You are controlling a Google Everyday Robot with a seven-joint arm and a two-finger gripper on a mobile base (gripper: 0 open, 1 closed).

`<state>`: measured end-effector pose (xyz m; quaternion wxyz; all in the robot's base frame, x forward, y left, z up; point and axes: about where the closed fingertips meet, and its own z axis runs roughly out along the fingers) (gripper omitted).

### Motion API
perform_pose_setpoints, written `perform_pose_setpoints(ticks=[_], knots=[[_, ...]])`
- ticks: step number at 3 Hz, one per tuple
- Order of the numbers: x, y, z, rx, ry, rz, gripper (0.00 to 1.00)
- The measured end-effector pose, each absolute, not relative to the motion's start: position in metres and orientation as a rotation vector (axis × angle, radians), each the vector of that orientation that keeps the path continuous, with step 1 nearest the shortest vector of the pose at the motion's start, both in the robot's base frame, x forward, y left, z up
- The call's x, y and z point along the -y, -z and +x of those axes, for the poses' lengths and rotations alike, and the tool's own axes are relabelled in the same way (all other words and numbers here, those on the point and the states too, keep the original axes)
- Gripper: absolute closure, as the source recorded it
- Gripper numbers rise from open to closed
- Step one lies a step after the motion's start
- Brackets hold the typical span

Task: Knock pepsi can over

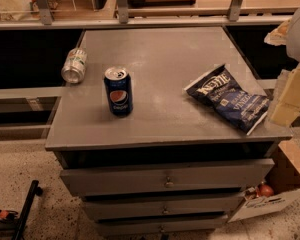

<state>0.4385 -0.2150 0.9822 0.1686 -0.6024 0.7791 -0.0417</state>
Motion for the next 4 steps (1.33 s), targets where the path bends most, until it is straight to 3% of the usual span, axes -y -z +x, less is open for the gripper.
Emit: perform_pose_setpoints(ticks=[2,4], knots=[[0.202,-0.988,0.449,-2.158,0.113,-1.697,0.0],[0.138,-0.977,0.495,-1.943,0.04,-1.75,0.0]])
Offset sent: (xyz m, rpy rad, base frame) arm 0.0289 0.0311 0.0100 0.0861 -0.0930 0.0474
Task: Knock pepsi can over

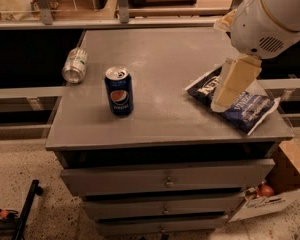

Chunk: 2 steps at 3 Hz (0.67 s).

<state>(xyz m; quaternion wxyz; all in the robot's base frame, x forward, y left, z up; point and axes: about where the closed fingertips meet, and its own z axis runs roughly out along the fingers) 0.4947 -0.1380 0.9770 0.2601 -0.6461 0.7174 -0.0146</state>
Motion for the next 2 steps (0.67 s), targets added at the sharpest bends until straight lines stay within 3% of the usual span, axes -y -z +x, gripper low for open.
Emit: perform_pose_setpoints(ticks=[2], knots=[[0.072,-0.953,0.53,-1.778,-0.156,-1.753,0.0]])
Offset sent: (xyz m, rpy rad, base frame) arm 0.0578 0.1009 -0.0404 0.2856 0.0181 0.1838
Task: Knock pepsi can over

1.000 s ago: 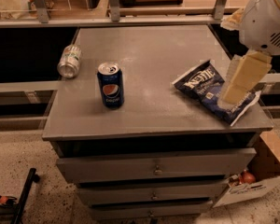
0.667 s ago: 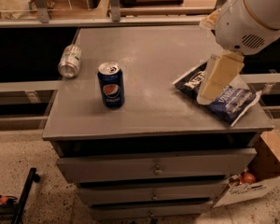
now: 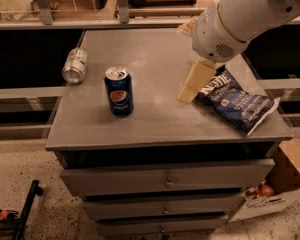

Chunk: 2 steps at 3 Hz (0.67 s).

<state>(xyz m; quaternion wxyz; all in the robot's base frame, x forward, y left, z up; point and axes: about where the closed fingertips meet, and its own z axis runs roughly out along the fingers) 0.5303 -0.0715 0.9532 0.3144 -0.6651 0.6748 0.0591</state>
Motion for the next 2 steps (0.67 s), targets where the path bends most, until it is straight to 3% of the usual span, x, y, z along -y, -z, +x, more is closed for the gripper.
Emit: perform_pose_setpoints(ticks=[2], knots=[[0.033,-0.939,0.557,-1.698,-0.326,-1.708,0.0]])
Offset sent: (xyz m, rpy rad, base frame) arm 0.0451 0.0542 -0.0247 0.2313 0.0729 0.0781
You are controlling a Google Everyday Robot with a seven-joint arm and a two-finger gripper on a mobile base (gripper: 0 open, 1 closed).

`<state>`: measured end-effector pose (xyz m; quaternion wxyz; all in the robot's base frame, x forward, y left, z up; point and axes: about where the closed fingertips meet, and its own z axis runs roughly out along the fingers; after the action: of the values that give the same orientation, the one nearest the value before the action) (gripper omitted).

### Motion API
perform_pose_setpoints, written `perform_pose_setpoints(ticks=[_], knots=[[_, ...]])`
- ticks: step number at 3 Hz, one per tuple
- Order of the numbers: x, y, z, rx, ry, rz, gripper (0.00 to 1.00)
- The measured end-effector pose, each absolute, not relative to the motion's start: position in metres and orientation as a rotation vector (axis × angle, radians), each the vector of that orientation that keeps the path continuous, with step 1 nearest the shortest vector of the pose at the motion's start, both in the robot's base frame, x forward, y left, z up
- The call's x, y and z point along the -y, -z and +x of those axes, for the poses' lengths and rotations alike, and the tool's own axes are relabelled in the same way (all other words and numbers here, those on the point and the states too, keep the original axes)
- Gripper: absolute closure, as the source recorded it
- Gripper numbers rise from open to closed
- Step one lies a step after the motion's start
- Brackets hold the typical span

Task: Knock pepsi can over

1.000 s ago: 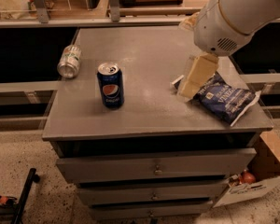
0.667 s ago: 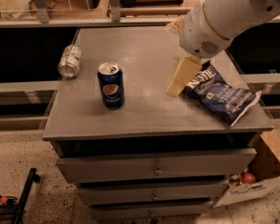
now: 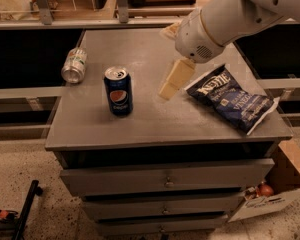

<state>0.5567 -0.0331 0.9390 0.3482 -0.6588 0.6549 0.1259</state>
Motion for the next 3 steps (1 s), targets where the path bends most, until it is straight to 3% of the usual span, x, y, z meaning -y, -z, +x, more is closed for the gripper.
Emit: perform_pose_setpoints(ticks=[3], knots=[[-0.007,-0.902,0.57,-1.6,-0.825,-1.507,0.0]])
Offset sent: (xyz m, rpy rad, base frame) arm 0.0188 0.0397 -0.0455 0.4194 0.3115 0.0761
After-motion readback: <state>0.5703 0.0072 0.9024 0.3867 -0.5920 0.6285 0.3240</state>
